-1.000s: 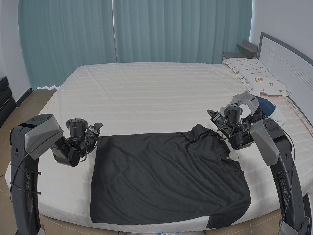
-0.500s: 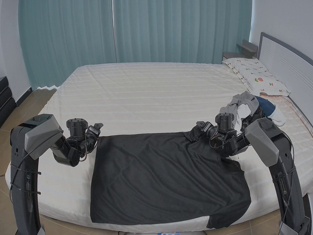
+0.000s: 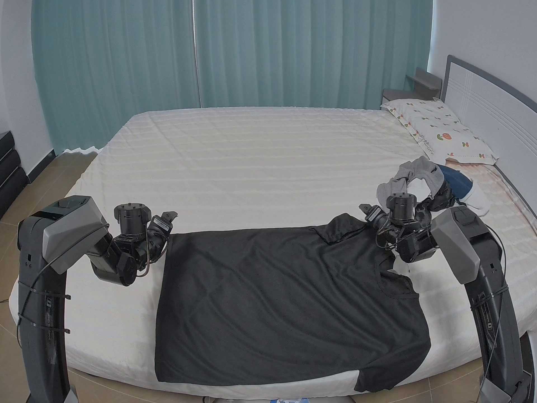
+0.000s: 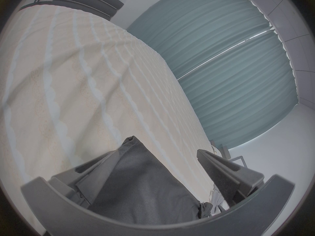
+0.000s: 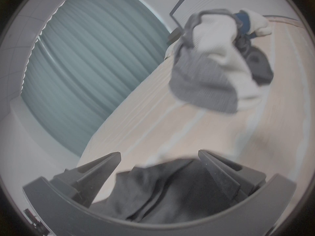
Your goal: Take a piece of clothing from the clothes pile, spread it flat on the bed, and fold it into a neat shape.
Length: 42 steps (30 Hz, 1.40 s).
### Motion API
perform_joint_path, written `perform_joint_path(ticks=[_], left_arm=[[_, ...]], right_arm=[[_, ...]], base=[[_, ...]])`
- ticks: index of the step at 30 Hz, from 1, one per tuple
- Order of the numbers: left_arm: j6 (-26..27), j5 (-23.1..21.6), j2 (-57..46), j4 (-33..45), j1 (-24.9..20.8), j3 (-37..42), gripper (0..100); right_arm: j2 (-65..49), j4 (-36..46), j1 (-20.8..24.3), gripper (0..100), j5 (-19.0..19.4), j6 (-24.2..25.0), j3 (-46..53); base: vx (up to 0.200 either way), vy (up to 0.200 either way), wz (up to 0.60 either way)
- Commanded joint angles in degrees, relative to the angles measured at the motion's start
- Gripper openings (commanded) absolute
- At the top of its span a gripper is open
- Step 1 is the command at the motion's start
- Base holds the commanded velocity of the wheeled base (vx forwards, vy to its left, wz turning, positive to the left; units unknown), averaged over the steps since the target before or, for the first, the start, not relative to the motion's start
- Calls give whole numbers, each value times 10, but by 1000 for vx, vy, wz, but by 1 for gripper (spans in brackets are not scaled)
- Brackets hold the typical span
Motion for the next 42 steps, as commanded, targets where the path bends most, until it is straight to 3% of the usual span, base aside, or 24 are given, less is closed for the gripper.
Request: perform_joint_path(ticks=[1,8,14,25,37,42], left_arm=[[0,0,2,0,0,-1,100],[1,0,3,0,0,-2,100],[10,0,4,0,0,-2,100],[33,-6,12,1,1,-3,100],[38,-5,14,2,1,-6,100],[66,-4,25,2,3,-17,100]], right_arm=[[-16,-1,-6,100,2,0,-4],[-65,3,-9,100,34,-10,46],[-82,-4,-16,100,95,-100,138],[-62,-4,-32,100,142,-114,152],[-44,-25,-39,100,144,-114,144],[-40,-27,-40,100,144,-114,144]], base=[[0,0,0],[0,0,0],[0,0,0],[0,0,0],[0,0,0],[0,0,0]])
